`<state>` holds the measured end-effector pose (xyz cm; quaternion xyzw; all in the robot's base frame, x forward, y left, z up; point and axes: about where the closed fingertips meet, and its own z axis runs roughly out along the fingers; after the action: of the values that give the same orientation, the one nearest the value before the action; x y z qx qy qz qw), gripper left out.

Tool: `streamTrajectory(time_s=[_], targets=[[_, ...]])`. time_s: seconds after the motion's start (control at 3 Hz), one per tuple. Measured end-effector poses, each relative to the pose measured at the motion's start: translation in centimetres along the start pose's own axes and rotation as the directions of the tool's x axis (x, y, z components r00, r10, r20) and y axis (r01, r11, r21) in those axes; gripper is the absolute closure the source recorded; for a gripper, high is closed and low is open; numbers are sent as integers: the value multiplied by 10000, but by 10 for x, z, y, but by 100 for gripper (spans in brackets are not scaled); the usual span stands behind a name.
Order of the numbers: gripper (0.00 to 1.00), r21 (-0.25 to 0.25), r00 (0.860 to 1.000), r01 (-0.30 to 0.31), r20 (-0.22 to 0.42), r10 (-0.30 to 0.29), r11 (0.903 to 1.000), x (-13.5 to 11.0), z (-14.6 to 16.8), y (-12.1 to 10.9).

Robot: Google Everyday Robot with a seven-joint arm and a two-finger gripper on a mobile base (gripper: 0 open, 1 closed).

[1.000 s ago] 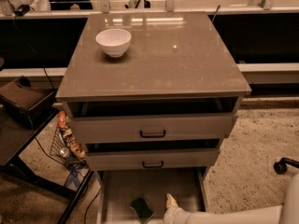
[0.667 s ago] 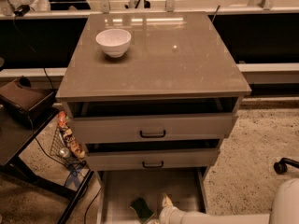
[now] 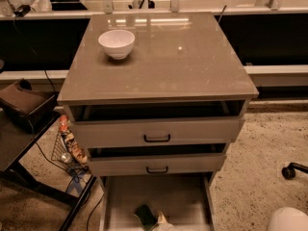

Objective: Pick sponge from bottom drawer and place on counter

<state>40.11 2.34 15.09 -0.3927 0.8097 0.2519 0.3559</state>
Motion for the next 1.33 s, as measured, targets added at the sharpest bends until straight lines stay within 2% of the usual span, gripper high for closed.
streamTrajectory(time_s=[1.0,1.33], targets=[[0,-37,10000,-20,-22,20,10000,-3,-2,-1],[0,-524,9991,-297,-329,280,9982,-43,-24,-20]])
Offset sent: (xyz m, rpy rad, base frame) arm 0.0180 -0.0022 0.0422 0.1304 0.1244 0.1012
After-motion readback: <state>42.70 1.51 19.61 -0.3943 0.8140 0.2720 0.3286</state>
